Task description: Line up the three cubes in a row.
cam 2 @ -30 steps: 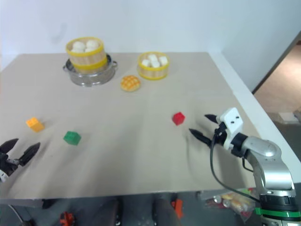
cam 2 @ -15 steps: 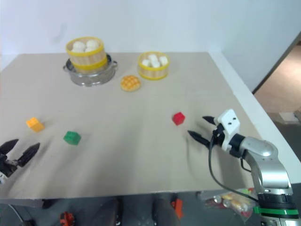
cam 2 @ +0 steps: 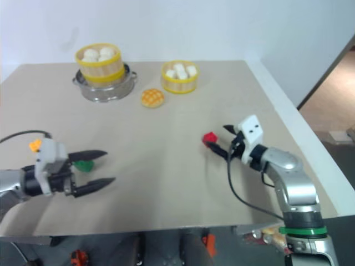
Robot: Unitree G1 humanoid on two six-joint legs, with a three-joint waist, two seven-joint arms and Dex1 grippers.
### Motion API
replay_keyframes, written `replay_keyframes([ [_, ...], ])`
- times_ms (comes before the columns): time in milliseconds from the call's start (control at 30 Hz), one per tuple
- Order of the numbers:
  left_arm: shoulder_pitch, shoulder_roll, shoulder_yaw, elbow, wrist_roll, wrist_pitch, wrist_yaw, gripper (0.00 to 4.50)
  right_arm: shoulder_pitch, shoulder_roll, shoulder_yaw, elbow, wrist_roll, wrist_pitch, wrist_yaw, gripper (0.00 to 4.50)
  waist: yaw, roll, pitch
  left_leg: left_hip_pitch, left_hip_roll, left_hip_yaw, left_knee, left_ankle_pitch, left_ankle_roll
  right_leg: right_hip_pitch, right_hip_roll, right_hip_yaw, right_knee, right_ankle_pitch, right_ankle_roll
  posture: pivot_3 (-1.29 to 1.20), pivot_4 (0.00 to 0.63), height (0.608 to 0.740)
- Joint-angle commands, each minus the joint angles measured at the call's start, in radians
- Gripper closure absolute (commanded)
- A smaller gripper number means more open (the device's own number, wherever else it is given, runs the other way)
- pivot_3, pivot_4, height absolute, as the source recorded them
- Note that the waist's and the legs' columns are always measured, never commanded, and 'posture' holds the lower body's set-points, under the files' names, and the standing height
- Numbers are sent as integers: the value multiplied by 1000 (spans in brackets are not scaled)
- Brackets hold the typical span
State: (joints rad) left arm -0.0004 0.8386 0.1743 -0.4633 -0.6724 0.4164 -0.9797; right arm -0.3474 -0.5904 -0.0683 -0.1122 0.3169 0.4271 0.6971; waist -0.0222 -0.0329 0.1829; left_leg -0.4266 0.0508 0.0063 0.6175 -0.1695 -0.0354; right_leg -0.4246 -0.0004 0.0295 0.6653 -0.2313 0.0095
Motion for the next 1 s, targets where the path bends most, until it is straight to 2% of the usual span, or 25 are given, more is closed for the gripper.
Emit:
replay_keyframes([
  [33,-60,-32,-71,41,41,-44,-41,130,-16,34,17,-57,-28,5,-65,0,0,0,0,0,1,0,0,0,0,0,1,0,0,0,0,0,150,740],
  [267,-145,-60,-153,141,93,-99,-147,130,-25,99,31,-40,-81,38,-173,0,0,0,0,0,1,0,1,0,0,0,2,1,0,1,1,0,150,740],
  [433,-195,-115,-187,168,119,-113,-140,130,-36,129,27,8,-92,29,-205,0,0,0,0,-1,1,0,2,0,0,0,2,2,0,1,1,0,150,740],
  [800,-160,-146,-179,142,150,-115,-110,130,-56,175,19,96,-72,40,-203,0,-1,0,0,0,1,1,2,0,0,0,2,4,1,4,5,0,150,740],
  [833,-158,-148,-179,140,153,-116,-105,0,-57,176,18,105,-67,42,-196,549,-1,0,0,0,1,1,2,0,0,0,2,4,1,4,6,0,150,740],
  [867,-157,-150,-179,137,154,-117,-101,0,-59,176,18,113,-67,41,-193,760,-1,0,0,0,1,1,2,0,0,0,3,4,1,4,6,0,150,740],
  [900,-157,-153,-179,134,154,-115,-97,0,-61,177,17,119,-65,43,-190,1252,-1,0,0,0,1,1,2,0,0,0,3,4,1,4,6,0,150,740],
  [933,-159,-155,-178,130,153,-112,-92,0,-64,177,16,124,-64,43,-188,1438,-1,0,0,0,1,1,2,0,0,0,2,4,1,4,6,0,150,740],
  [1000,-158,-155,-177,126,153,-111,-85,0,-70,179,17,132,-63,44,-187,2251,-1,0,0,0,1,2,3,0,0,0,2,5,1,4,6,0,150,740],
])
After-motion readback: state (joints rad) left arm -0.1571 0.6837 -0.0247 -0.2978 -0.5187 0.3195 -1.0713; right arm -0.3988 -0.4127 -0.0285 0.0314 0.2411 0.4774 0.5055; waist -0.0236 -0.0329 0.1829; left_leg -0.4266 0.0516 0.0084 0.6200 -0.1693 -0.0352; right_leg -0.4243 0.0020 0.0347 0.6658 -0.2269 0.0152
